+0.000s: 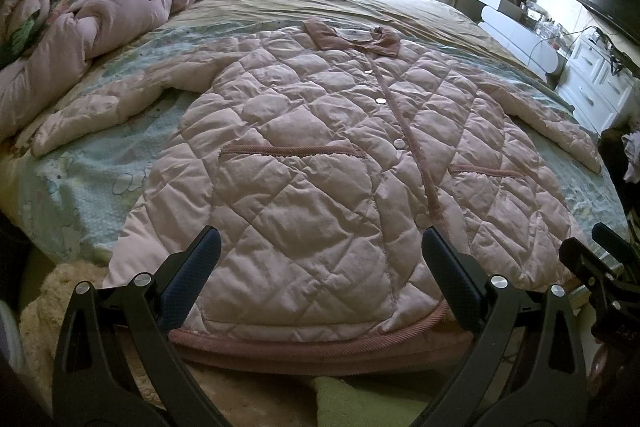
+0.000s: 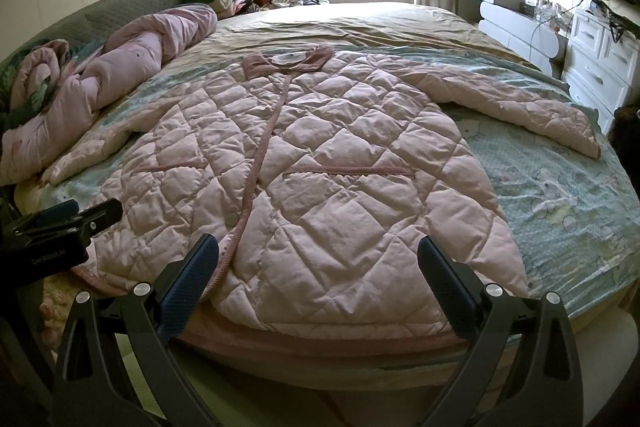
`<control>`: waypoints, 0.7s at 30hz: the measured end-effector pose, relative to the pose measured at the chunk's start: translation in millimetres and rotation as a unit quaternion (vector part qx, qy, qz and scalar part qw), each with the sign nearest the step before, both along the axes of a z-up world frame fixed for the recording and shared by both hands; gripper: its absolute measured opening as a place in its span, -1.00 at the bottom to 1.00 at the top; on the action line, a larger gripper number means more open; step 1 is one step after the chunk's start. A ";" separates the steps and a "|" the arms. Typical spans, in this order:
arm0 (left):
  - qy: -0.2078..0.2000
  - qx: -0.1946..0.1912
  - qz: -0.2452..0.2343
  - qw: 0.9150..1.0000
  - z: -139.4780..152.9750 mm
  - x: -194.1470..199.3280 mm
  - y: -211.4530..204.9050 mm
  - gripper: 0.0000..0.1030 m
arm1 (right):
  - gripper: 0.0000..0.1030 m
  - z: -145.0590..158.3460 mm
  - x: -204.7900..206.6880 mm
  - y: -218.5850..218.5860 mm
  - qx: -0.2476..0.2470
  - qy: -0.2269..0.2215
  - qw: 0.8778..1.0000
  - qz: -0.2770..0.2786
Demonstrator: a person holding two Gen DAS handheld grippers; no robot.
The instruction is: Fold large clothes
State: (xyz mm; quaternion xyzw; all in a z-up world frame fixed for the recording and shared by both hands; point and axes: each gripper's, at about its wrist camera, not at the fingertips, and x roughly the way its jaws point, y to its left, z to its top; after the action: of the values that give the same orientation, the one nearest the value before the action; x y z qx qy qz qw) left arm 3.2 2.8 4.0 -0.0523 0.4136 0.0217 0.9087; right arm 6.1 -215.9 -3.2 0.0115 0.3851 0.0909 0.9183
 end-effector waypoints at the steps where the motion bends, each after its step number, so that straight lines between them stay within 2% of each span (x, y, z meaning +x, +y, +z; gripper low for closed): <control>1: 0.000 0.001 0.000 1.000 -0.2 -0.5 -0.2 0.83 | 0.92 0.1 0.1 0.0 0.000 0.000 1.000 0.000; 21: 0.001 0.004 0.003 1.000 -1.3 1.8 1.0 0.83 | 0.92 -7.0 10.6 4.6 0.009 0.011 1.000 0.010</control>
State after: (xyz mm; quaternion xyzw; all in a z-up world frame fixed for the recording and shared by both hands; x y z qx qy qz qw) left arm 5.0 3.9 2.8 -0.0501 0.4143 0.0256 0.9084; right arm 16.7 -211.3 -10.3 0.0169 0.3945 0.1031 0.9129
